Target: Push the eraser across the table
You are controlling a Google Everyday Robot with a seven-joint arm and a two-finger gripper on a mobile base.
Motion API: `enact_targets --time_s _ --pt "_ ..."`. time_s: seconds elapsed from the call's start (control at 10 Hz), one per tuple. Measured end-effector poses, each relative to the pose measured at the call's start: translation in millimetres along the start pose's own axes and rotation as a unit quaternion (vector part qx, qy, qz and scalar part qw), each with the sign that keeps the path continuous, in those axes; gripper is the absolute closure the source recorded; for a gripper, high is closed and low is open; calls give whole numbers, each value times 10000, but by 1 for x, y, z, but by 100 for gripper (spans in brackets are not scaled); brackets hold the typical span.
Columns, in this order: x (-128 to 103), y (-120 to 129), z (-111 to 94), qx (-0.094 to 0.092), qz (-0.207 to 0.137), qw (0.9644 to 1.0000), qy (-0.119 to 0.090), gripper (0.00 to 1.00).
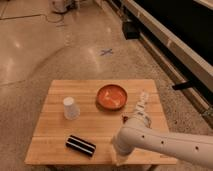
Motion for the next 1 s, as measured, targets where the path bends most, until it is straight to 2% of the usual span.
enact_targets --time_s 0.2,0.3,0.5,0.7,1.0 --pt "-13 -4 10 20 -178 9998 -25 48" --pt "-21 -5 18 13 -309 9995 -40 62" --pt "-29 -7 29 -35 -424 9991 -58 78" --pt "-37 -9 45 -134 -567 9983 -52 98" --pt "-47 -14 63 -226 -715 9972 -35 100"
